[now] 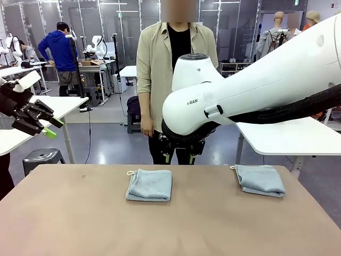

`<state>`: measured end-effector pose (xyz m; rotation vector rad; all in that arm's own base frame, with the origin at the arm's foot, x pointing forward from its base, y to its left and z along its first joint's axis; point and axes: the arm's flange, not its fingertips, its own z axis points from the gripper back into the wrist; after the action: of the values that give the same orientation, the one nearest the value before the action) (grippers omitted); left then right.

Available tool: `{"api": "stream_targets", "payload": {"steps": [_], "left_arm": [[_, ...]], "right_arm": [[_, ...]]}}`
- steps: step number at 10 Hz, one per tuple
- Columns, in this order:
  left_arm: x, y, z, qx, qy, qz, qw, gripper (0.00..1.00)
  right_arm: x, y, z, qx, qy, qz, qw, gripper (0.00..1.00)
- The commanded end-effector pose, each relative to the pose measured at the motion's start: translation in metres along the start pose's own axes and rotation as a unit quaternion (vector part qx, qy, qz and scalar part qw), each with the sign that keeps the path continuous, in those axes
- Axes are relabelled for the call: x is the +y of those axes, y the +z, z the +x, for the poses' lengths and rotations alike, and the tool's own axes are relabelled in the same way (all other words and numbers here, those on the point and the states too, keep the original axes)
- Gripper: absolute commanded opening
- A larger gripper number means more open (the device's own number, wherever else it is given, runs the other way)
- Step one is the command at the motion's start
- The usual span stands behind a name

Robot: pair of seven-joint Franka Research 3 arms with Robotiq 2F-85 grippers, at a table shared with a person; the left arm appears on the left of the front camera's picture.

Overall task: Fold the towels and place them in the basket.
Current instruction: Stack the folded Towel with hook on the right side of the table.

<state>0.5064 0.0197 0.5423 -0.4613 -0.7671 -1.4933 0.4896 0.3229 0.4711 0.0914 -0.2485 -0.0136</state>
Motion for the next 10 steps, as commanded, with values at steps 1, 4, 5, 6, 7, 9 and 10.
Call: {"api": "stream_targets", "payload": {"steps": [1, 4, 5, 6, 7, 9, 10], "left_arm": [[-0.001, 0.001, 0.0, 0.006, -0.004, -0.002, 1.0, 0.67], [-0.001, 0.001, 0.0, 0.006, -0.004, -0.002, 1.0, 0.67], [-0.001, 0.001, 0.0, 0.006, -0.004, -0.002, 1.0, 0.67], [-0.001, 0.001, 0.0, 0.006, -0.004, -0.002, 1.0, 0.67], [-0.001, 0.001, 0.0, 0.006, -0.004, -0.002, 1.0, 0.67], [-0.001, 0.001, 0.0, 0.006, -0.004, -0.002, 1.0, 0.67], [-0.001, 0.001, 0.0, 0.006, -0.004, -0.002, 1.0, 0.67]], "right_arm": [[0.003, -0.001, -0.001, -0.006, -0.011, -0.01, 1.0, 0.8], [0.013, -0.026, 0.021, -0.001, 0.0, 0.011, 1.0, 0.8], [0.014, -0.04, 0.032, -0.012, -0.02, 0.018, 1.0, 0.8], [0.015, -0.051, 0.041, -0.013, -0.02, 0.036, 0.999, 0.8], [0.017, -0.063, 0.049, -0.017, -0.024, 0.038, 0.999, 0.8], [0.019, -0.089, 0.057, -0.018, -0.036, 0.054, 0.998, 0.8], [0.018, -0.099, 0.056, -0.013, -0.039, 0.064, 0.997, 0.8]]}}
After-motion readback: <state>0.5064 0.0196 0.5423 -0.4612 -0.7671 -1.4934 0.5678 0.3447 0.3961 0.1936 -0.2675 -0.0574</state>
